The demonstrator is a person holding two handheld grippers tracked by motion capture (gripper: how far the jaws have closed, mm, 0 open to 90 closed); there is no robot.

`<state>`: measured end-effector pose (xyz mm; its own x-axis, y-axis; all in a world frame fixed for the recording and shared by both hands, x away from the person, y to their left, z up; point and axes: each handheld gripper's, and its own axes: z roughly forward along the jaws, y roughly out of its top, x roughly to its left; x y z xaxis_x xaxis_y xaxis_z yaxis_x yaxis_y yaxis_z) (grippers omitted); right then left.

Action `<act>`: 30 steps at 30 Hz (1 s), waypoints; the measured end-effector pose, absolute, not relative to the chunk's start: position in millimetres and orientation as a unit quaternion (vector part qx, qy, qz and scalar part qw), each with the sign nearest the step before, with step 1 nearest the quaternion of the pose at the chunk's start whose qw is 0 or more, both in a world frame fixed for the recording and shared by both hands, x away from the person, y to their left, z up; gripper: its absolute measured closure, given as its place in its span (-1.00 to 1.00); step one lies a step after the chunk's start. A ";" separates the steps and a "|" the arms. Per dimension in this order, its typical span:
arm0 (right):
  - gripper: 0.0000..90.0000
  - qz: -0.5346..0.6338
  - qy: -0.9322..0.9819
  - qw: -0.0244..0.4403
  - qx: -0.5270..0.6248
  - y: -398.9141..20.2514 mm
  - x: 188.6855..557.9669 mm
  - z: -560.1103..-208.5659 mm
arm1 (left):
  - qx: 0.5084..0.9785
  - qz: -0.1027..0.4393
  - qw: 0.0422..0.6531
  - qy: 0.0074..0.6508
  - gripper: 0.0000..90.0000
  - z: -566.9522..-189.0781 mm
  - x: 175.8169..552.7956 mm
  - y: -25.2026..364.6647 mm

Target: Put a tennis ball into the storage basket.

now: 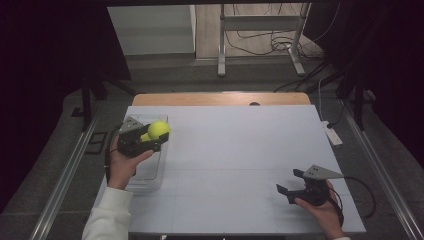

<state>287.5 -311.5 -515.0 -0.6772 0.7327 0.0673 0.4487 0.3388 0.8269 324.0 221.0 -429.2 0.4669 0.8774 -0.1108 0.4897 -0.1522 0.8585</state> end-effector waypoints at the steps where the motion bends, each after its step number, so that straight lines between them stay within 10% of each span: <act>1: -0.77 0.442 0.802 0.160 0.369 -311.4 287.5 -515.0 | 0.728 0.215 0.450 0.471 -0.41 -429.8 324.4 222.2; 30: -0.77 0.438 0.804 0.160 0.369 -311.1 287.9 -515.5 | 0.713 0.232 0.405 0.523 -0.41 -446.2 331.5 256.5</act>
<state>287.9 -311.1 -515.5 -0.6765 0.7335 0.0656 0.4526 0.3439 0.8227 331.5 256.5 -446.2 0.3447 0.9341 -0.0927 0.5590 -0.1249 0.8197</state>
